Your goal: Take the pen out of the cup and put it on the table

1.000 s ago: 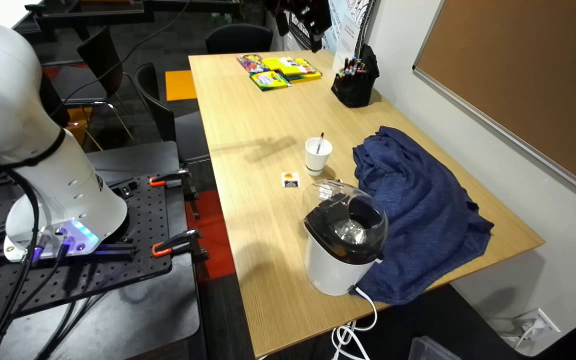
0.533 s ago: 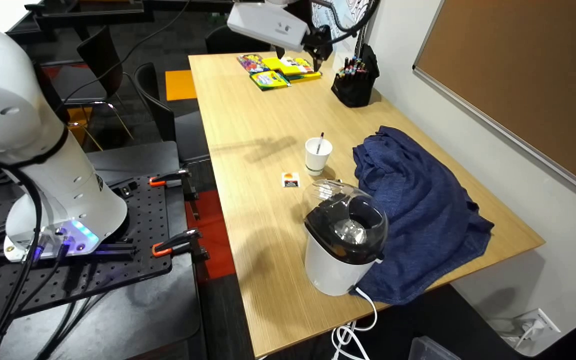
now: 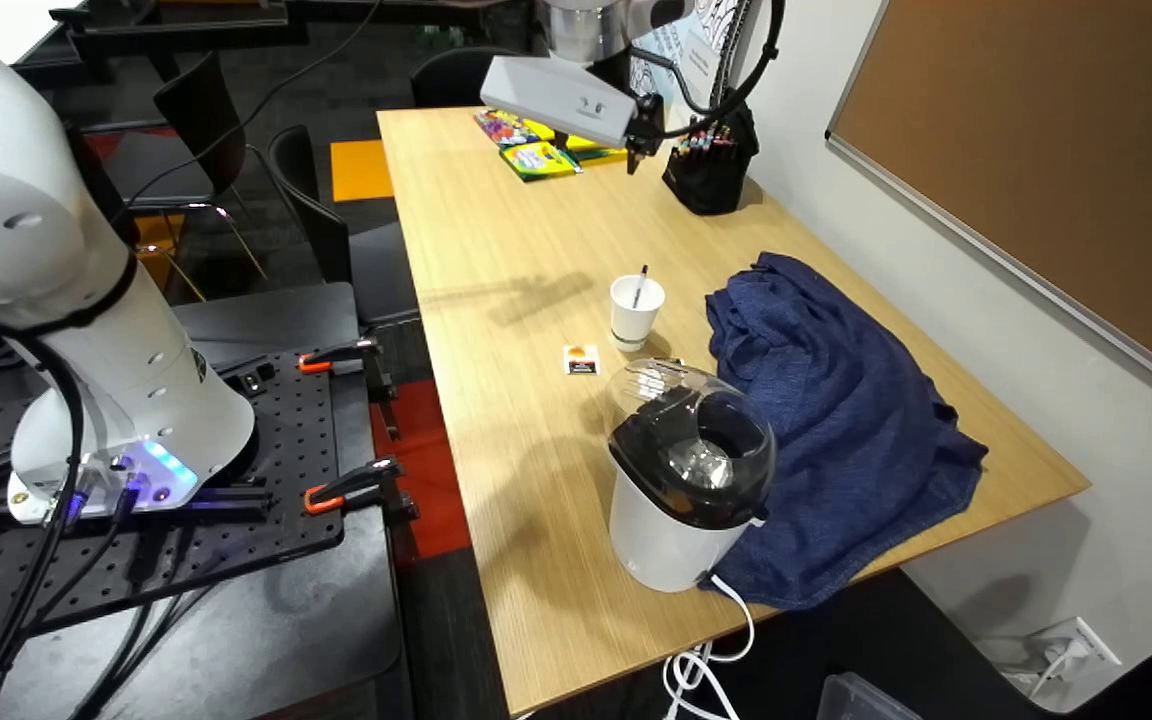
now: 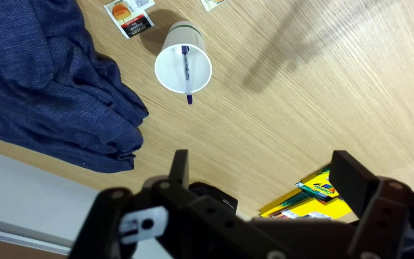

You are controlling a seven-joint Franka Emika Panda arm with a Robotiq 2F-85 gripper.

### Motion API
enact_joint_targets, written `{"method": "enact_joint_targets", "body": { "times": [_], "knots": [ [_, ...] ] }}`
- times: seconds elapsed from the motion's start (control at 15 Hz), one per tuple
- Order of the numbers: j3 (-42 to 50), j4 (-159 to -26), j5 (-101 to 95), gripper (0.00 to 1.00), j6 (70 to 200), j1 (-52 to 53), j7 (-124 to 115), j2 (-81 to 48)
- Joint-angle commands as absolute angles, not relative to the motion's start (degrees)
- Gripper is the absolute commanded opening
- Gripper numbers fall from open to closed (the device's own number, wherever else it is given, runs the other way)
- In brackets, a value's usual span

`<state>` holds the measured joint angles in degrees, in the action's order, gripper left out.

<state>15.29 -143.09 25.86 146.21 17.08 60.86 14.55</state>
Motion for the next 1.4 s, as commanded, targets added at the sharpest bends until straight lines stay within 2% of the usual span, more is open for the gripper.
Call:
{"method": "enact_joint_targets", "body": {
  "times": [0.0,0.67,0.87,0.93,1.33],
  "knots": [
    [12.4,-142.9,27.0,1.00,145.8,14.1,61.6,14.4],
    [9.6,-139.9,46.8,1.00,148.0,14.2,84.4,7.3],
    [6.2,-138.3,50.2,1.00,152.7,12.0,85.7,3.1],
    [8.3,-137.8,50.4,1.00,155.0,14.7,84.9,1.7],
    [7.7,-134.6,48.0,1.00,159.4,14.7,82.0,-5.8]
  ]
}}
